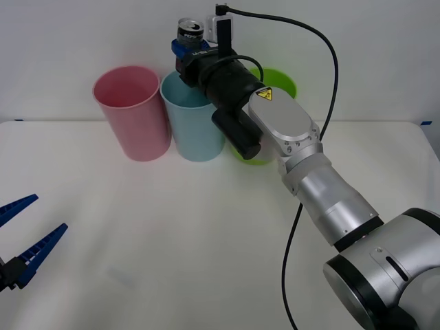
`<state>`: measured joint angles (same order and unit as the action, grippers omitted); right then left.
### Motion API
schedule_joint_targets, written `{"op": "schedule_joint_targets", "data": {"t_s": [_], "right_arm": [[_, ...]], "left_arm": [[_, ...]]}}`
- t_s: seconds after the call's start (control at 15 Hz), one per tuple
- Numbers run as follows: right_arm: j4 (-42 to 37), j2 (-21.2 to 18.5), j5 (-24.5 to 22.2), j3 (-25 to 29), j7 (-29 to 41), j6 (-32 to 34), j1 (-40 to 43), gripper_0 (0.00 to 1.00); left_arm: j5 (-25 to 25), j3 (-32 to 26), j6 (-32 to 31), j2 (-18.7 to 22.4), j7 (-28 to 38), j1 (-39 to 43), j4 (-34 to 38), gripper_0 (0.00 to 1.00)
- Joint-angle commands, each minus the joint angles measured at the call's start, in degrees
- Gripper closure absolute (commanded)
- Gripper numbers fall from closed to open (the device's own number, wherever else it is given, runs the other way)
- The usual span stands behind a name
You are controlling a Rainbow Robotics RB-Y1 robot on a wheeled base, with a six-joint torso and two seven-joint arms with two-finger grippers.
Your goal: Grasp the object on the table and drop it into the matching bin: aluminum can to the light blue bin, PET bottle to the pink bin.
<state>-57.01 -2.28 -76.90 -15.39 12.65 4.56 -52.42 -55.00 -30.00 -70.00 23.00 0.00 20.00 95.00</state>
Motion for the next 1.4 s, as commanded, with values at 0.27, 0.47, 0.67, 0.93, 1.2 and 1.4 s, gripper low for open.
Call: {"op": "schedule_joint_targets", "data": {"t_s": [0.27, 0.47, 0.67, 0.93, 1.2, 1.4], "right_arm": [[0.0, -0.1, 0.0, 0.0, -1.4, -0.3, 0.1, 0.07], [0.0, -0.2, -0.1, 0.0, -2.1, -0.3, 0.2, 0.0], [0.0, -0.4, -0.2, -0.1, -2.3, -0.2, 0.3, 0.0], [-4.8, -2.3, 0.0, -0.5, -2.2, 1.5, 3.9, 0.0], [-16.6, -8.8, 1.4, -5.3, -1.0, 2.9, 11.7, 0.0], [-24.6, -14.0, 2.3, -6.4, -0.5, 6.1, 18.1, 0.0]], "left_arm": [[0.0, 0.0, 0.0, 0.0, 0.0, 0.0, 0.0, 0.0], [0.0, 0.0, 0.0, 0.0, 0.0, 0.0, 0.0, 0.0], [0.0, 0.0, 0.0, 0.0, 0.0, 0.0, 0.0, 0.0], [0.0, 0.0, 0.0, 0.0, 0.0, 0.0, 0.0, 0.0], [0.0, 0.0, 0.0, 0.0, 0.0, 0.0, 0.0, 0.0], [0.0, 0.0, 0.0, 0.0, 0.0, 0.0, 0.0, 0.0]]}}
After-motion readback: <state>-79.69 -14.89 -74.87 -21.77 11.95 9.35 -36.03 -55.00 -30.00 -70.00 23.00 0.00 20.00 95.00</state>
